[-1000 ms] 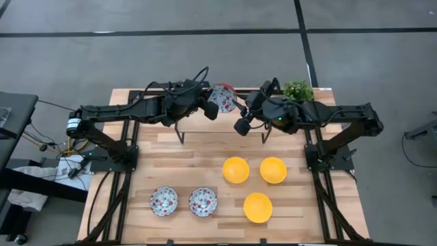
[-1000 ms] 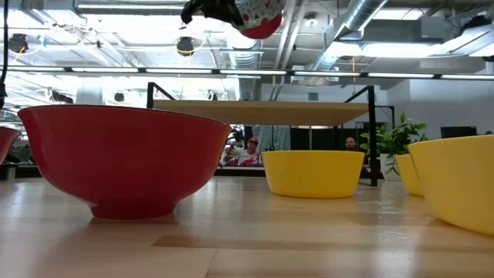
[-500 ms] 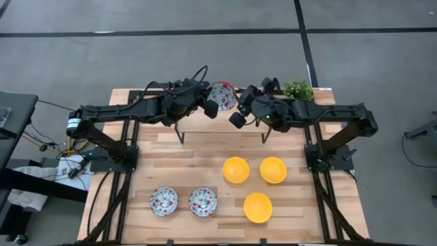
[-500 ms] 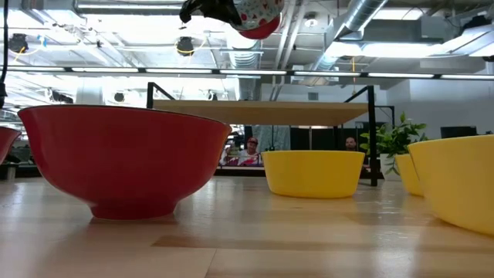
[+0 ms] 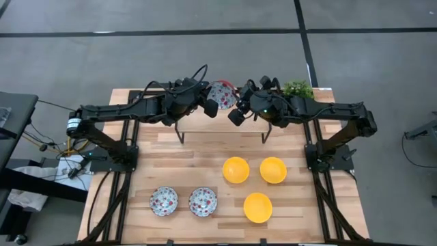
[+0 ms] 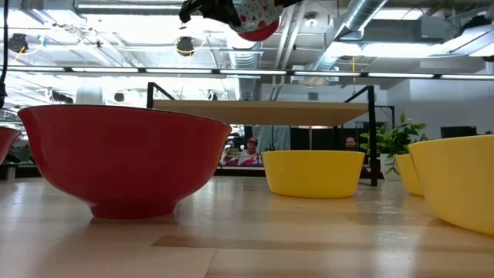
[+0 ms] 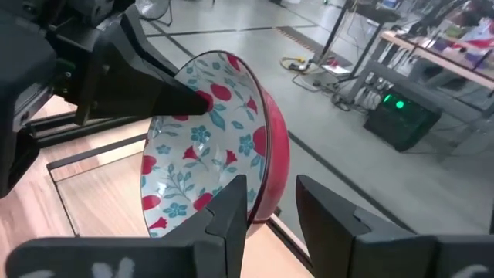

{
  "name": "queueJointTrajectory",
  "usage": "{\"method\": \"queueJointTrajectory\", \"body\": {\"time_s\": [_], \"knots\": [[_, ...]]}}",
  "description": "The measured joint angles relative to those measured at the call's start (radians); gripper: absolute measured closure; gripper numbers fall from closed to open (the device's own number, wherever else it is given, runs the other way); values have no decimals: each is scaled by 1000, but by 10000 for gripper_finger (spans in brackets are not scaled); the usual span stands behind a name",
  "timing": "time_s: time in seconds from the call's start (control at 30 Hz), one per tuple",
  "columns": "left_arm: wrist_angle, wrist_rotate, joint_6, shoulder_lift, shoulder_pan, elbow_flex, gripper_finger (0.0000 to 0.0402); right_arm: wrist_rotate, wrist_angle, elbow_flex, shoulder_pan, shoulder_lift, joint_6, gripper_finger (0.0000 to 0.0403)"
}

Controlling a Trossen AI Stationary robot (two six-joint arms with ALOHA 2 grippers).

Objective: Pick & Place Mini bowls
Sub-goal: Put the top red patterned bowl on the shelf

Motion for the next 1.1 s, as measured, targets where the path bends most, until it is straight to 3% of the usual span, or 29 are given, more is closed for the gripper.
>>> {"method": "queueJointTrajectory", "body": {"time_s": [0.2, 0.43, 0.73, 0.93, 1.1], "knots": [[6, 3, 0, 0, -3, 0, 392, -86, 3, 0, -26, 0, 2, 300], [7, -3, 0, 1, -5, -1, 392, -91, 17, 0, -49, 18, 25, 305], [10, -12, -17, 1, -5, -2, 391, -63, 33, 1, -51, 29, 42, 388], [7, -7, -15, 1, -5, -2, 388, -67, 35, 1, -51, 29, 40, 394], [7, 11, -7, 0, -7, -2, 363, -70, 25, 0, -51, 29, 31, 402]]}}
